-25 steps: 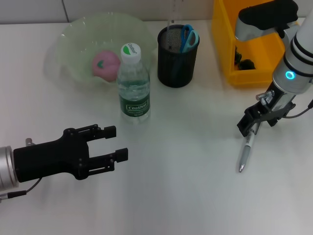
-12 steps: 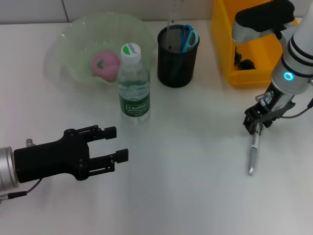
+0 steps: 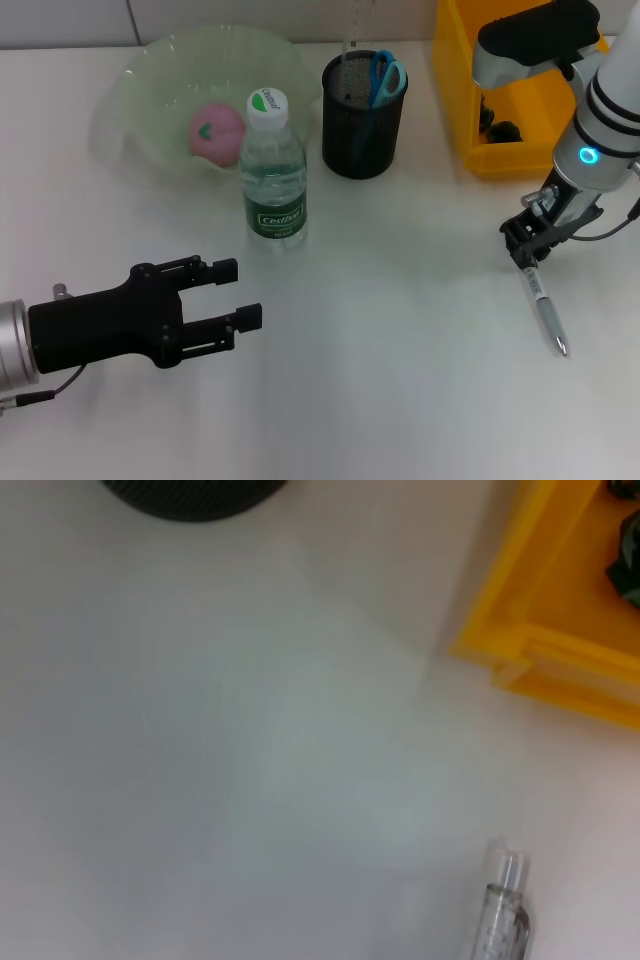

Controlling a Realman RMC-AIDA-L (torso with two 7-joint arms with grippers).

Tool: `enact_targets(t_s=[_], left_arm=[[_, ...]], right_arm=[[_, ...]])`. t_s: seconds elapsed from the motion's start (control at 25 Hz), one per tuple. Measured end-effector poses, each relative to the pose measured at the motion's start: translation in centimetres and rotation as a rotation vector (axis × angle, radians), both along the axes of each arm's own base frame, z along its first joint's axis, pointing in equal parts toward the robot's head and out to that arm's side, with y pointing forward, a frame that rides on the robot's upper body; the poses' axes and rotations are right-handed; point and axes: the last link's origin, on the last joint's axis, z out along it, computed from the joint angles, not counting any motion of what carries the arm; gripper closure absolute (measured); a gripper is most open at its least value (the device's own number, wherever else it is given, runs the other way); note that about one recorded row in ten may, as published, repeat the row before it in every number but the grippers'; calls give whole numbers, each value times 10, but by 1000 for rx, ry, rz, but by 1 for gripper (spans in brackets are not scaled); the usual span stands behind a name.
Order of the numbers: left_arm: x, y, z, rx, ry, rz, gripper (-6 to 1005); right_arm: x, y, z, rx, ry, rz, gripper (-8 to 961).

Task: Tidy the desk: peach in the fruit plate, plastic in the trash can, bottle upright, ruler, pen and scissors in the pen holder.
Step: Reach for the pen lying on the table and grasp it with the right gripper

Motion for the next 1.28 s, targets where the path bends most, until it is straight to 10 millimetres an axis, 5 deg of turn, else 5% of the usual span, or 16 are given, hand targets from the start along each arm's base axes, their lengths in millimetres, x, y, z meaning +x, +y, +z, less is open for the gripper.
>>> enact_targets(t_s=[0.44,0.84,1.28], left_arm=[[-1,1,0,6,3,5,288],[-1,2,1,7,5,2,284],[-1,5,0,13,14,5,280]], right_arm=[[-7,3,7,36,38,39,890],[-4,-13,12,12,57,29,873],[6,-19,12,20,59,13,498]])
